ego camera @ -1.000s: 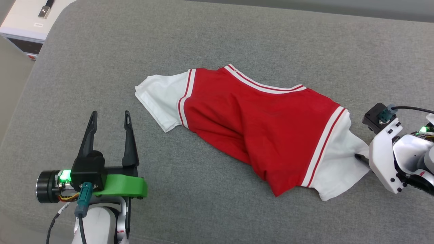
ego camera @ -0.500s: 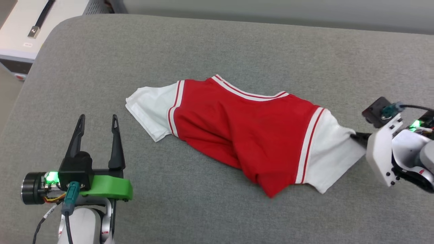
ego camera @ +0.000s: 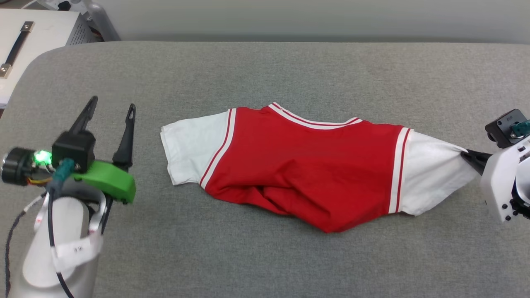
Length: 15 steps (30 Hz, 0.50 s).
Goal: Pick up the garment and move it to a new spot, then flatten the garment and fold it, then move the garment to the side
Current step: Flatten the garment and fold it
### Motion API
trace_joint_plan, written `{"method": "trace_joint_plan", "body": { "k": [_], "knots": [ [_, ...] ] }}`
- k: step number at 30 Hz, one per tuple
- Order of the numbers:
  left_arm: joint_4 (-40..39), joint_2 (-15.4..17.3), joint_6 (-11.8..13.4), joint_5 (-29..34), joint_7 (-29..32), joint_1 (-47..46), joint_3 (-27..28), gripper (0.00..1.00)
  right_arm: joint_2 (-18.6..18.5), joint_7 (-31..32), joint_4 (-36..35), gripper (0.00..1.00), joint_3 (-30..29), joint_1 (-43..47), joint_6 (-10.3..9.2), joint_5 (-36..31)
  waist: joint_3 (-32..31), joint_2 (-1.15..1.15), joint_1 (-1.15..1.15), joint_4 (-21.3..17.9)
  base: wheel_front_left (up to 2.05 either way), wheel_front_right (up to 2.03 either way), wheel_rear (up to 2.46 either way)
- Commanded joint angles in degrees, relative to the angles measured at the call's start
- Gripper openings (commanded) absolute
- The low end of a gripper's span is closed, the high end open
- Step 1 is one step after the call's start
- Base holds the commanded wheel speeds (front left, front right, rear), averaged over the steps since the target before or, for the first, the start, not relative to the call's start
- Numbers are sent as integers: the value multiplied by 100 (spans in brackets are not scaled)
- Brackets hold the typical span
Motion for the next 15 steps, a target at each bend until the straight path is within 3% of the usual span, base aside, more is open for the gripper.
{"method": "trace_joint_plan", "body": {
  "k": [1,6,12,15],
  "knots": [
    [107,127,-56,-149,145,-347,-110,100,46,-33,-27,0,-64,96,-4,-71,37,0,0,-69,0,0,0],
    [524,706,-101,-1248,1557,-1248,-1212,100,138,-21,-125,0,-210,168,-4,-213,172,0,0,-198,0,0,0],
    [573,1548,-103,-3112,3955,-2202,-2665,100,234,6,-289,0,-362,112,-4,-395,475,0,0,-360,0,0,0],
    [605,1824,-103,-3603,4583,-2556,-3078,100,314,34,-398,0,-399,33,-4,-478,661,0,0,-464,0,0,0]
  ]
}}
